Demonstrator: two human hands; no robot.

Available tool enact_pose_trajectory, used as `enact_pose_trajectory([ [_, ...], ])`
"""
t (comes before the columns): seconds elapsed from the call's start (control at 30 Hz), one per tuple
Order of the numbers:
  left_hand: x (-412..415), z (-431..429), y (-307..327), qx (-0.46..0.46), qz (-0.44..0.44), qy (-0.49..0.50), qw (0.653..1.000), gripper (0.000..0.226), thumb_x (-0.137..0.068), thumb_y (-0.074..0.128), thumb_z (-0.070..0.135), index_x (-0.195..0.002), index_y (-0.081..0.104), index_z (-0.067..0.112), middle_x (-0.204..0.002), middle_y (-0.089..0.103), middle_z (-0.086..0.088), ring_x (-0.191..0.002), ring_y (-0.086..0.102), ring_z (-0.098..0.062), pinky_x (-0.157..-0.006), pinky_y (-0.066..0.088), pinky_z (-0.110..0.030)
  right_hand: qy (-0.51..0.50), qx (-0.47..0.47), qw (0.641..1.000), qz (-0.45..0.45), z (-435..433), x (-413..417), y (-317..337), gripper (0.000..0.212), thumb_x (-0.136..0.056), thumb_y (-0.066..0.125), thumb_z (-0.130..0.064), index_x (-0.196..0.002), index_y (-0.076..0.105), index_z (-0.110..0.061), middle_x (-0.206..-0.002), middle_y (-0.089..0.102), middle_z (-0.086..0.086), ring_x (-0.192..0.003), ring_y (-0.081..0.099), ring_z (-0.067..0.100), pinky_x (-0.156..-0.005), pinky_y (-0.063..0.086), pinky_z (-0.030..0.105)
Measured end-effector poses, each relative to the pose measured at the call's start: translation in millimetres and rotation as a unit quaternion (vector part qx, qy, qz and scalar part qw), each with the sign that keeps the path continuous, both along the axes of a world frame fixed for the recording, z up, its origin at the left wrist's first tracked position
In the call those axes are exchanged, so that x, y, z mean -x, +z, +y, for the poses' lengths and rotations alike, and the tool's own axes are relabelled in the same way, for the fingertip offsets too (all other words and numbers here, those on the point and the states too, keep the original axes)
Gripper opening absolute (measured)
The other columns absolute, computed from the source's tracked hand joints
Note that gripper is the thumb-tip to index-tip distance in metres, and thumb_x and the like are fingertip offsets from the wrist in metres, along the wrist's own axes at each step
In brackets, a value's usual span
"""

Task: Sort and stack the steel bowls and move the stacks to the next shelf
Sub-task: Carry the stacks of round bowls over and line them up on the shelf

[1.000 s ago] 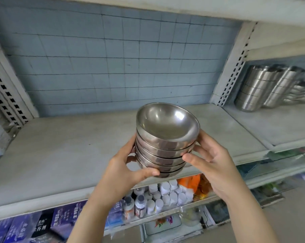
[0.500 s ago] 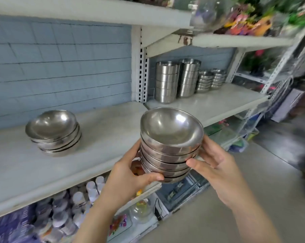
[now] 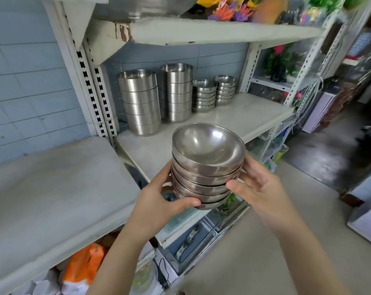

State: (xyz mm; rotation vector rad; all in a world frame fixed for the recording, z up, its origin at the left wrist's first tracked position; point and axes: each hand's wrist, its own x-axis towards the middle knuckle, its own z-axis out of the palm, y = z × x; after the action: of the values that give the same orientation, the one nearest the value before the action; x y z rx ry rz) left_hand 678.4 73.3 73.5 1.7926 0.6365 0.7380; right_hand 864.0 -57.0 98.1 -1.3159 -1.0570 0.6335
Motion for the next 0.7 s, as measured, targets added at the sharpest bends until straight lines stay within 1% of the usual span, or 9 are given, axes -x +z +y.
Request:
enact_pose_trajectory([
  [0.07, -35, 19, 1, -0.004, -0.005, -0.006, 1.0, 0.092, -0.052, 0.084, 0.052, -0.135, 0.047, 0.043, -0.116, 0.065, 0.026, -0.11, 0.059, 0.004, -0.091, 0.045, -0.01, -0.011, -0.003, 1.0, -0.001, 15, -32, 3, 0.079, -0.071, 0.078, -0.024, -0.144, 0.048, -0.021, -0.138, 0.061, -0.011, -0.127, 0.058, 0.009, -0.091, 0.05, 0.016],
  [0.13, -68, 36, 4, -0.005, -0.002, -0.016, 1.0, 0.097, -0.052, 0.087, 0.052, -0.138, 0.046, 0.039, -0.118, 0.065, 0.022, -0.111, 0.058, 0.002, -0.094, 0.045, -0.013, -0.022, -0.006, 1.0, 0.001, 27, -63, 4, 0.08, -0.069, 0.082, -0.033, -0.142, 0.05, -0.025, -0.138, 0.061, -0.011, -0.127, 0.058, 0.008, -0.09, 0.05, 0.015],
  [0.2, -100, 53, 3, -0.011, 0.004, -0.026, 1.0, 0.096, -0.054, 0.09, 0.044, -0.139, 0.047, 0.037, -0.117, 0.065, 0.022, -0.11, 0.059, 0.002, -0.095, 0.046, -0.015, -0.03, 0.002, 1.0, 0.001, 39, -91, 4, 0.089, -0.064, 0.086, -0.047, -0.142, 0.05, -0.026, -0.139, 0.06, -0.009, -0.127, 0.058, 0.009, -0.092, 0.051, 0.018],
  [0.3, -146, 69, 3, -0.014, 0.009, -0.034, 0.999, 0.087, -0.06, 0.091, 0.026, -0.135, 0.049, 0.039, -0.112, 0.065, 0.029, -0.105, 0.059, 0.007, -0.087, 0.044, -0.007, -0.046, 0.016, 0.999, 0.008, 51, -133, -1, 0.097, -0.06, 0.087, -0.055, -0.144, 0.049, -0.024, -0.14, 0.059, -0.008, -0.128, 0.058, 0.013, -0.098, 0.05, 0.025],
  [0.37, -174, 76, 3, -0.008, 0.018, -0.037, 0.999, 0.083, -0.061, 0.09, 0.028, -0.13, 0.048, 0.045, -0.11, 0.065, 0.03, -0.104, 0.058, 0.009, -0.083, 0.043, -0.004, -0.052, 0.014, 0.999, 0.012, 60, -161, -4, 0.088, -0.066, 0.085, -0.046, -0.144, 0.05, -0.027, -0.139, 0.06, -0.012, -0.128, 0.058, 0.011, -0.099, 0.05, 0.024],
  [0.43, -204, 84, 0, 0.009, 0.023, -0.036, 0.999, 0.08, -0.062, 0.09, 0.03, -0.127, 0.047, 0.049, -0.11, 0.065, 0.027, -0.104, 0.058, 0.011, -0.08, 0.043, -0.003, -0.043, 0.004, 0.999, 0.017, 72, -194, -7, 0.073, -0.072, 0.078, -0.026, -0.14, 0.052, -0.027, -0.135, 0.063, -0.013, -0.125, 0.059, 0.008, -0.093, 0.051, 0.017],
  [0.47, -217, 88, -1, 0.018, 0.023, -0.032, 0.999, 0.079, -0.062, 0.09, 0.032, -0.126, 0.047, 0.05, -0.111, 0.065, 0.026, -0.104, 0.058, 0.011, -0.08, 0.044, -0.003, -0.038, 0.004, 0.999, 0.018, 78, -208, -8, 0.071, -0.073, 0.075, -0.021, -0.14, 0.052, -0.026, -0.134, 0.063, -0.013, -0.124, 0.059, 0.007, -0.09, 0.051, 0.015],
  [0.6, -292, 112, -9, 0.031, 0.02, -0.007, 0.999, 0.081, -0.059, 0.091, 0.036, -0.127, 0.049, 0.048, -0.113, 0.066, 0.021, -0.107, 0.058, 0.007, -0.088, 0.047, -0.013, 0.001, 0.007, 1.0, 0.002, 112, -289, -15, 0.068, -0.079, 0.07, -0.015, -0.143, 0.049, -0.022, -0.137, 0.061, -0.009, -0.126, 0.058, 0.009, -0.088, 0.053, 0.019],
  [0.7, -353, 131, -19, 0.031, 0.021, 0.025, 0.999, 0.079, -0.057, 0.09, 0.039, -0.121, 0.047, 0.053, -0.112, 0.065, 0.021, -0.106, 0.057, 0.009, -0.086, 0.046, -0.009, 0.022, 0.009, 1.0, 0.008, 139, -352, -20, 0.067, -0.079, 0.07, -0.014, -0.141, 0.049, -0.027, -0.136, 0.062, -0.016, -0.124, 0.058, 0.003, -0.089, 0.051, 0.015],
])
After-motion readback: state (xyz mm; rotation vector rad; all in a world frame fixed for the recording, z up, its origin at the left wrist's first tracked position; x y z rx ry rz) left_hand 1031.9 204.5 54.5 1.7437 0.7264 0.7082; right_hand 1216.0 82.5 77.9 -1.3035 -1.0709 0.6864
